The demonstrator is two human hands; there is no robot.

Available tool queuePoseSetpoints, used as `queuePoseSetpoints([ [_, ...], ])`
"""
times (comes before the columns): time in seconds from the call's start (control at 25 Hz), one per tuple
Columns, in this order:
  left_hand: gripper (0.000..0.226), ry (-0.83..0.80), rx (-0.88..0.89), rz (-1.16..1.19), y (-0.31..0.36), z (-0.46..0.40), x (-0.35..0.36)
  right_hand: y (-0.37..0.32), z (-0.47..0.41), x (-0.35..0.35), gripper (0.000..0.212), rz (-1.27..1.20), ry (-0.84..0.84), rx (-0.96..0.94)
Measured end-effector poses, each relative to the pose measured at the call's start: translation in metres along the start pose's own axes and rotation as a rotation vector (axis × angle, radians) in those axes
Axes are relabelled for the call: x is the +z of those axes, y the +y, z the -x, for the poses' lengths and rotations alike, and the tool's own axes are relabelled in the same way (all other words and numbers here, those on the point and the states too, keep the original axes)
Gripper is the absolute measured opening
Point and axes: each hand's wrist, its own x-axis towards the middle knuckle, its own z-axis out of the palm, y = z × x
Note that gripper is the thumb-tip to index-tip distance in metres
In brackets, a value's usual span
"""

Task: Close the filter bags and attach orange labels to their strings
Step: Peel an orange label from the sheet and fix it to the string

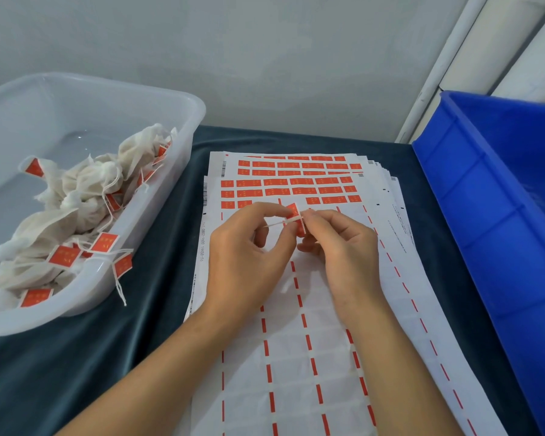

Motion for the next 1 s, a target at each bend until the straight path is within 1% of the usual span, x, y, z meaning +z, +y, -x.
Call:
queuePoseSetpoints([
  [0.2, 0.012, 0.005, -0.025, -0.006, -0.002, -0.002, -0.001, -0.001, -0.001, 0.000, 0.009, 0.094, 0.072, -0.096],
  [0.44, 0.009, -0.041, -0.088, 0.021, 0.001, -0.003, -0.002, -0.001, -0.002, -0.001, 0.010, 0.128, 0.077, -0.140],
  [0.64, 0.004, -0.131, -0.174, 0.139, 0.000, -0.007, -0.006, -0.002, -0.003, -0.005, 0.009, 0.089, 0.010, -0.150],
  [0.76, 0.005, -0.187, -0.218, 0.220, -0.002, -0.010, -0.008, -0.002, -0.004, -0.005, 0.009, 0.092, 0.000, -0.153],
  [0.92, 0.004, -0.210, -0.265, 0.292, -0.003, -0.012, -0.010, -0.003, -0.003, -0.005, 0.009, 0.076, 0.005, -0.145],
  [1.0, 0.009, -0.218, -0.277, 0.329, -0.002, -0.012, -0.010, -0.003, -0.003, -0.004, 0.009, 0.078, -0.001, -0.149],
])
